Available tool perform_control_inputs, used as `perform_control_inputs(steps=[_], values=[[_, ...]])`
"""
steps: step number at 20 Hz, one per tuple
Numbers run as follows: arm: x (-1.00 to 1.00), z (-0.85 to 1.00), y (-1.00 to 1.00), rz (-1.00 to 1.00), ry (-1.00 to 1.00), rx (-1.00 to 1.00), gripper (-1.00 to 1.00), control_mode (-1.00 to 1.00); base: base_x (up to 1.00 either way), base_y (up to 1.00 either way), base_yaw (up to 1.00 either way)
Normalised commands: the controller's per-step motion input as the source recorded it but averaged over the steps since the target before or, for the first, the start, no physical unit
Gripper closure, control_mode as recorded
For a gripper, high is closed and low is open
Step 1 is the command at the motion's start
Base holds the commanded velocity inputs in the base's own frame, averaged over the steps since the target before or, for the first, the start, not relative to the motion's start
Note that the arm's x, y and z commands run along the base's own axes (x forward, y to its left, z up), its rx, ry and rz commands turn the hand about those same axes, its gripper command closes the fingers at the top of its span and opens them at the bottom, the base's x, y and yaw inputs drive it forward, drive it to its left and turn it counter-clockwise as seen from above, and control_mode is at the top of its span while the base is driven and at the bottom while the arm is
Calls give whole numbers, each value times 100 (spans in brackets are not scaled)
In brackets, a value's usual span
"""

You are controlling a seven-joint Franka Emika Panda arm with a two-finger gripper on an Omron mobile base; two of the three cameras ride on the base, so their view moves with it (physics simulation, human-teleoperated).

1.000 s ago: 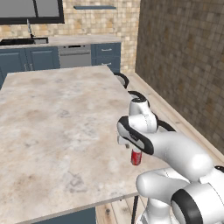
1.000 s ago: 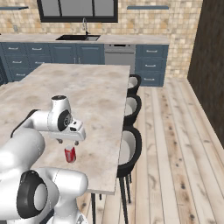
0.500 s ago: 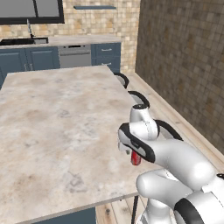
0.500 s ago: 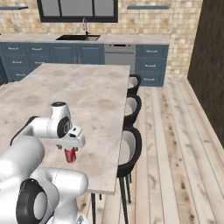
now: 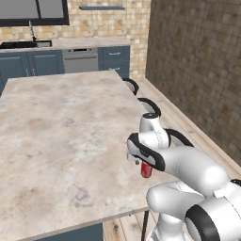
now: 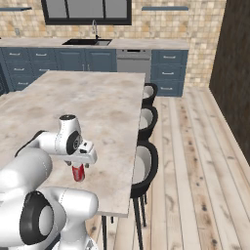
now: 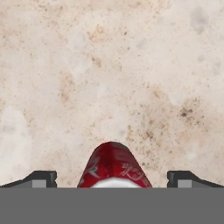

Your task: Four empty soda cans are scattered around the kitchen. Gather all the cans and cluster them next to the stove for recycling.

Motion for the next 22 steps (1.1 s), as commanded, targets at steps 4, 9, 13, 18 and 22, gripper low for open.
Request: perform_control_inputs(steps=[4, 9, 13, 18, 22], values=[[-12, -15, 0, 0, 6, 0, -100, -100, 0, 0, 0], [-5, -3, 0, 0, 0, 0, -100, -100, 0, 0, 0], [0, 0, 0, 0, 0, 0, -100, -100, 0, 0, 0], [0, 0, 0, 0, 0, 0, 100, -100, 0, 0, 0], [0, 0, 0, 0, 0, 0, 100, -100, 0, 0, 0]])
